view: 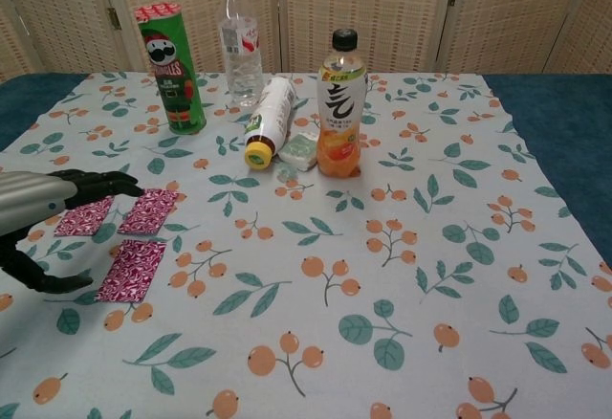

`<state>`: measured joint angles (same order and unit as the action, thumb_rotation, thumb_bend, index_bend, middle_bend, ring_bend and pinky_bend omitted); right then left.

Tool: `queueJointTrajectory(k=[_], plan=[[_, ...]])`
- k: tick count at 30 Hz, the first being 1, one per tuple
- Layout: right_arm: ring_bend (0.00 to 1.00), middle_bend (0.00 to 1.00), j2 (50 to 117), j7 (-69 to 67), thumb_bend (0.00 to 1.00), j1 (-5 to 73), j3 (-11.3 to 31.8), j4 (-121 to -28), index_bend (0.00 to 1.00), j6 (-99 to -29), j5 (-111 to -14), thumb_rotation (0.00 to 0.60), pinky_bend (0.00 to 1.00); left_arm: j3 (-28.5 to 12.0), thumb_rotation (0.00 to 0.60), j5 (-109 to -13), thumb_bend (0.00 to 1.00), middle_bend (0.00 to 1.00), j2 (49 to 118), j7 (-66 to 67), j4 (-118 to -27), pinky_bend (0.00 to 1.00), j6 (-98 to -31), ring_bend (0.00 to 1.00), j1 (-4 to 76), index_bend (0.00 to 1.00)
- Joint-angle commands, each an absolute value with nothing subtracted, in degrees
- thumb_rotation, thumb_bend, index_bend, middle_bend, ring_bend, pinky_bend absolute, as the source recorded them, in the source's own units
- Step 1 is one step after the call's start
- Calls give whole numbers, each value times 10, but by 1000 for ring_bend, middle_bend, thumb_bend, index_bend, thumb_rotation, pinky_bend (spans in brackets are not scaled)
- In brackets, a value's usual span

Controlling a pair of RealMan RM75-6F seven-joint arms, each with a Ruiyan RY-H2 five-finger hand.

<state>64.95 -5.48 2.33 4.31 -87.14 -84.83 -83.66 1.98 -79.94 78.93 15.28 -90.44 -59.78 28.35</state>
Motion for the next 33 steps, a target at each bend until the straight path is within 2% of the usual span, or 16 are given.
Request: queueJointTrajectory(k=[1,14,23,33], plan=[[0,0,649,-56,195,23,43,-870,0,-848,-837,464,0,18,600,-795,320,0,790,158,-909,0,-594,0,284,31],[0,0,652,-69,195,22,41,-859,0,-846,-837,466,0,6,600,-700,320,0,793,231,-946,0,-521,0,317,27],[0,0,652,-79,195,21,41,-850,0,-845,-837,465,0,-1,600,-654,321,0,813,260,-933,0,-515,0,330,73],[0,0,653,-86,195,23,41,-845,0,-843,-840,471,0,5,600,-602,321,0,793,283,-957,0,-503,0,341,102]])
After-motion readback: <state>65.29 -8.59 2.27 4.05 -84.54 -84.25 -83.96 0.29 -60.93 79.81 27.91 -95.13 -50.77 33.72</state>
